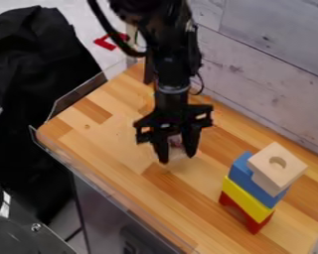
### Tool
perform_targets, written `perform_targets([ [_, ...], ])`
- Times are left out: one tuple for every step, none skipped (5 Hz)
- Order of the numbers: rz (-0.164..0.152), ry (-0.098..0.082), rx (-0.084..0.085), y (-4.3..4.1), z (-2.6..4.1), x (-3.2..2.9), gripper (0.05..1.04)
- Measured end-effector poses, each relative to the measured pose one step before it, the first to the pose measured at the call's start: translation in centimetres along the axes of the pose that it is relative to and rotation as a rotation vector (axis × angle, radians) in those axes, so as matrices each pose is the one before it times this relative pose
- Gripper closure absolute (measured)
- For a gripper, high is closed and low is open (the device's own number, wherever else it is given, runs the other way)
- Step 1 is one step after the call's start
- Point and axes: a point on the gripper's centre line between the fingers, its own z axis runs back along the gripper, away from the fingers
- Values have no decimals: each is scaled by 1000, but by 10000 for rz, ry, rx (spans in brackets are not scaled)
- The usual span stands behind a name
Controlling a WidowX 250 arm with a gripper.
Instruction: Remove the rectangular block with red mark from the tower and put it in the middle of the table
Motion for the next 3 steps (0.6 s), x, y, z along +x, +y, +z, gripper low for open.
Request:
perform_targets([
  [2482,-319,-595,176,-1221,-527,549],
  [1405,-36,-614,-186,-505,-246,549],
  [689,113,-374,-220,-169,-190,549],
])
